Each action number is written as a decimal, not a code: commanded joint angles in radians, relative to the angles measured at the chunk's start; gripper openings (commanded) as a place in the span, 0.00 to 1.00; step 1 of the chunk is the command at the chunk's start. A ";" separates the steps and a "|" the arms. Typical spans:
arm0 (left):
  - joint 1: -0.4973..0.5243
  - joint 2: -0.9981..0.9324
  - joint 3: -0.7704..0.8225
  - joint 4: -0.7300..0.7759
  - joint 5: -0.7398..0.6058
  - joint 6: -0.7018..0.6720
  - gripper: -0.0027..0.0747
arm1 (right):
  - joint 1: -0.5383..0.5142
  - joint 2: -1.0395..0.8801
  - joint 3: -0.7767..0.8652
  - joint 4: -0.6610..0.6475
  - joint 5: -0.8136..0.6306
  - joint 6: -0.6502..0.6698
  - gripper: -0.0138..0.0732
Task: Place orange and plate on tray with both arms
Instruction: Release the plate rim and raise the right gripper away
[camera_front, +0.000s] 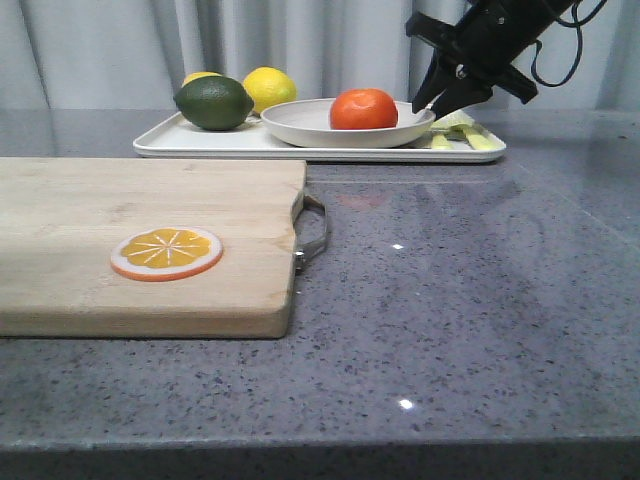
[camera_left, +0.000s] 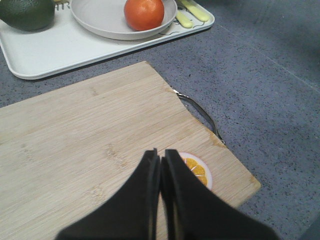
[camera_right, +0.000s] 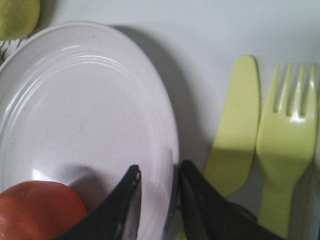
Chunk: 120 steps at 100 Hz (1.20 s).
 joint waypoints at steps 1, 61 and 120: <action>0.002 -0.006 -0.027 -0.005 -0.071 -0.007 0.01 | -0.002 -0.102 -0.033 0.026 -0.024 -0.001 0.42; 0.002 -0.006 -0.027 -0.005 -0.071 -0.007 0.01 | -0.002 -0.194 -0.033 -0.170 0.192 -0.001 0.16; 0.002 -0.006 -0.027 -0.005 -0.071 -0.007 0.01 | -0.001 -0.418 0.088 -0.268 0.247 -0.001 0.08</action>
